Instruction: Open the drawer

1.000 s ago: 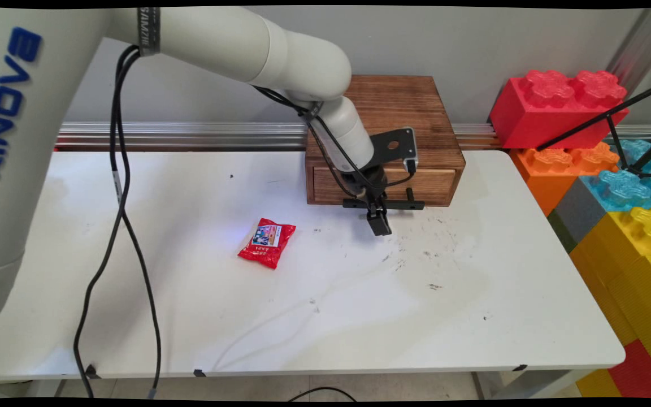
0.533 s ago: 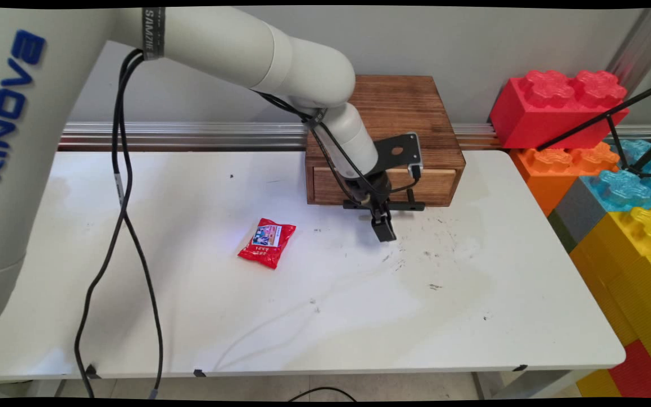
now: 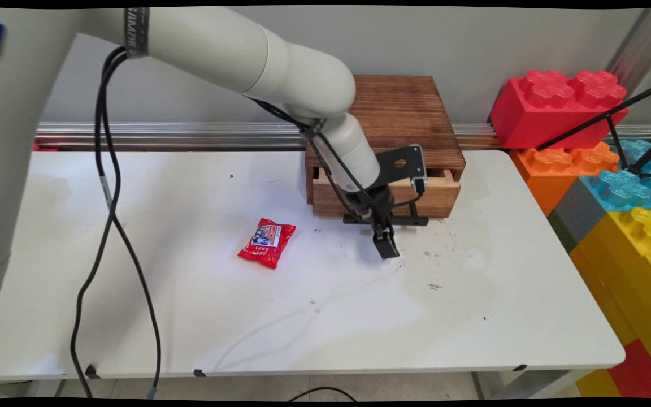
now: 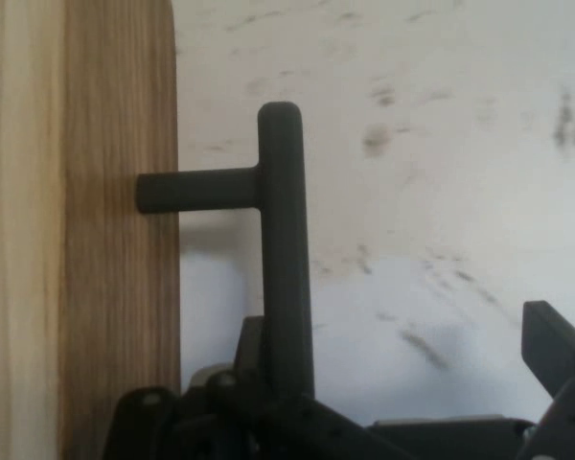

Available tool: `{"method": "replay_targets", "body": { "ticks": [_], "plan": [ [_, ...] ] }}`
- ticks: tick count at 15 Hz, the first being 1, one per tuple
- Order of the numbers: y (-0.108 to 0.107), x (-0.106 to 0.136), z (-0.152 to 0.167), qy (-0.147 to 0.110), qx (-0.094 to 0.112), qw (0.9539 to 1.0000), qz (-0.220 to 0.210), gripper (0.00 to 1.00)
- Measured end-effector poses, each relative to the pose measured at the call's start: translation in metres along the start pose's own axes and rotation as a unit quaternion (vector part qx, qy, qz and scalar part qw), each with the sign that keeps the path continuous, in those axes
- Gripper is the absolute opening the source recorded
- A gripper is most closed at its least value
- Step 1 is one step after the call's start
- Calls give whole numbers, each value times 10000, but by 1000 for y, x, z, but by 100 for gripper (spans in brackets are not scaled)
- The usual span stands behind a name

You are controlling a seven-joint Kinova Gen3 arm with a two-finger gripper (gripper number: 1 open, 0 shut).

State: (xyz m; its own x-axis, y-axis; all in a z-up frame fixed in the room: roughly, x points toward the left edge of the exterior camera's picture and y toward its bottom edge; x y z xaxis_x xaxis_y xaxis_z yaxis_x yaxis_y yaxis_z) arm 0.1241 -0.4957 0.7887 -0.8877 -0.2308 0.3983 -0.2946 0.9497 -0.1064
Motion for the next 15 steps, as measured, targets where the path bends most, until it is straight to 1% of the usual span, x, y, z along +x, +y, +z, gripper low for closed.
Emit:
{"method": "replay_targets", "body": {
  "ticks": [4,7,15],
  "plan": [
    [22,1,-7,26,-89,10000,8,100],
    [43,1,-13,43,-171,9998,3,100],
    [83,-2,-25,100,-274,9996,-8,100]
  ]
}}
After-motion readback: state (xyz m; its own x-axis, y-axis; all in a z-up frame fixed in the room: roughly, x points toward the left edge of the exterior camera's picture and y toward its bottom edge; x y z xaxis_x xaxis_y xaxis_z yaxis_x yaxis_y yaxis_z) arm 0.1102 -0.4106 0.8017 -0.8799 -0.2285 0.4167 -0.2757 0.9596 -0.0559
